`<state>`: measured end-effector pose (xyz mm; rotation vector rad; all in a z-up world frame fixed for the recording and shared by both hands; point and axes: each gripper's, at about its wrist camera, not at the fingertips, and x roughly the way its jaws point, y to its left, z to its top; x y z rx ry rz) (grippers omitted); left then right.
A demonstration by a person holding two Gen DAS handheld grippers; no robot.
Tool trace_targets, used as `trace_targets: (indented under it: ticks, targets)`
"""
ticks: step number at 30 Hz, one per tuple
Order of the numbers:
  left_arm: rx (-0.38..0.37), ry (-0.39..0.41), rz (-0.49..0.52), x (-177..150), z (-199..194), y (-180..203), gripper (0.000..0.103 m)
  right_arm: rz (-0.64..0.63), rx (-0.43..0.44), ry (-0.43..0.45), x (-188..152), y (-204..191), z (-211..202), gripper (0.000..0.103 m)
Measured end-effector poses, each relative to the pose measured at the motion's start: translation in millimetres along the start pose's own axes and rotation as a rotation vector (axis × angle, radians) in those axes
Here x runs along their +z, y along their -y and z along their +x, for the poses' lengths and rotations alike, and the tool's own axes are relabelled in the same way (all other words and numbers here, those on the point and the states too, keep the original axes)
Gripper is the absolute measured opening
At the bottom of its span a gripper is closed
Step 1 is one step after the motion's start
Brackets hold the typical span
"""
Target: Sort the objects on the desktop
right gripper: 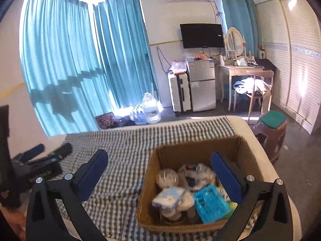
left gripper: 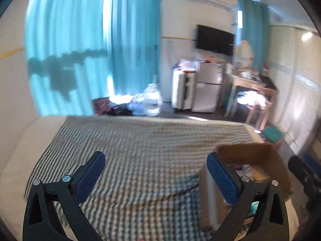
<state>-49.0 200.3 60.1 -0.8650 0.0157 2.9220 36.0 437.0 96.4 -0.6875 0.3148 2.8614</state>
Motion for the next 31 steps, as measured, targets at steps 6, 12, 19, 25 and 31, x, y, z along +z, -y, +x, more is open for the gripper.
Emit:
trace_targets:
  ticks: [6, 12, 19, 25, 31]
  targets:
    - [0.014, -0.046, 0.01, -54.2, 7.4, -18.7, 0.103, -0.009, -0.053, -0.114, -76.8, -17.9, 33.9, 0.103]
    - [0.01, -0.088, 0.044, -59.3, 20.5, -10.8, 0.103, -0.044, -0.06, -0.192, -83.6, -25.3, 57.4, 0.103]
    - [0.031, -0.136, 0.063, -71.7, 34.4, -7.9, 0.103, -0.06, -0.108, -0.189, -86.8, -19.1, 59.9, 0.103]
    - [0.011, -0.125, 0.054, -75.6, 31.5, -9.5, 0.103, -0.04, -0.126, -0.188, -86.0, -18.8, 59.8, 0.103]
    - [-0.037, -0.12, 0.102, -75.3, 21.0, -0.8, 0.103, -0.036, -0.144, -0.194, -85.8, -19.1, 60.1, 0.103]
